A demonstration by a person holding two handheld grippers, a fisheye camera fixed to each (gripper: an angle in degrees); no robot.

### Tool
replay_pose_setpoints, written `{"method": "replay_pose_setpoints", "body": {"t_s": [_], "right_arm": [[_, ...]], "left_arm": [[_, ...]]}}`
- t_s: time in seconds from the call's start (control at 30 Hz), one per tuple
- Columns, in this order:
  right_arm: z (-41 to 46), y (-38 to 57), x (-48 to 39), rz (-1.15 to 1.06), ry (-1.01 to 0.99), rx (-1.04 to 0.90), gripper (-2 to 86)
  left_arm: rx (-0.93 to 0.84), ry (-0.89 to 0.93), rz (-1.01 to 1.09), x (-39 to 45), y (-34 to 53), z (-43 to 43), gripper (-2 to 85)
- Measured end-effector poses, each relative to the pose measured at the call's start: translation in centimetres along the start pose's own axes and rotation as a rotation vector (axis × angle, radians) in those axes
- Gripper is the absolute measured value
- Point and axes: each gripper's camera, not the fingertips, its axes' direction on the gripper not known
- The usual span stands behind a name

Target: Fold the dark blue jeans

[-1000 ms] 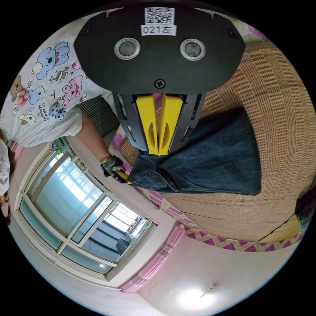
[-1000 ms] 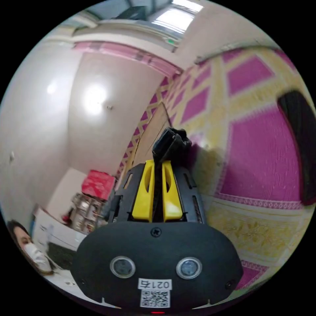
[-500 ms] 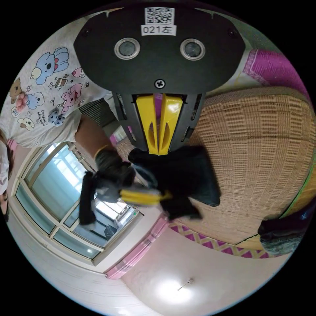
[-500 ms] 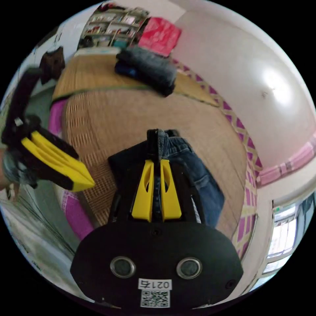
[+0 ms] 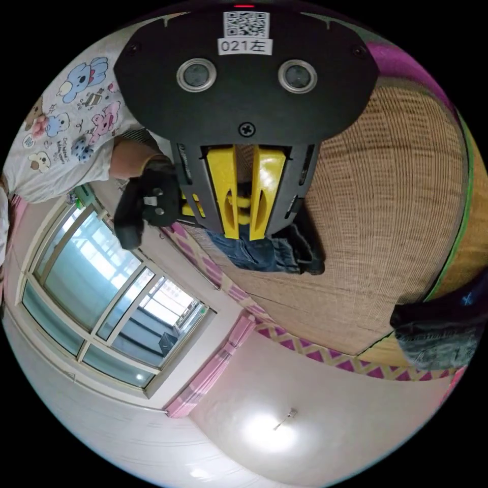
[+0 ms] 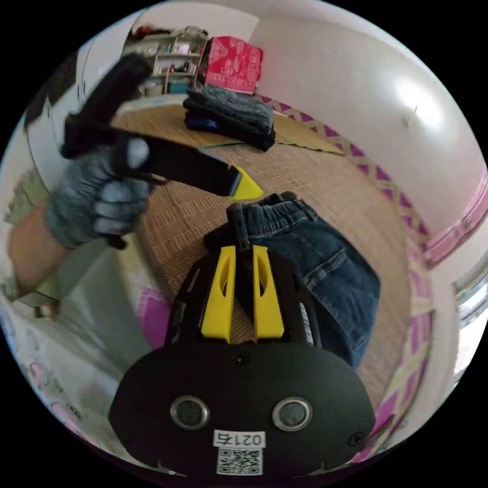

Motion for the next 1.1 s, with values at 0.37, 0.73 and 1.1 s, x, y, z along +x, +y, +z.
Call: {"method": "replay_pose_setpoints", "body": {"t_s": [0.37,0.73,1.1], "right_arm": [[-1.0,13.2,16.9,0.53,-0.132,0.003,1.9],[-0.1,16.1,33.9,0.813,-0.494,0.084,12.2],[5.7,13.4,40.1,0.779,-0.843,-0.018,6.6]], "left_arm": [[-0.25,-0.166,-0.05,-4.0,-2.5,4.2,-0.7],[-0.177,0.047,-0.37,-11.9,-6.6,2.8,14.2],[-0.343,0.108,-0.277,-11.3,-12.7,4.8,6.3]]}}
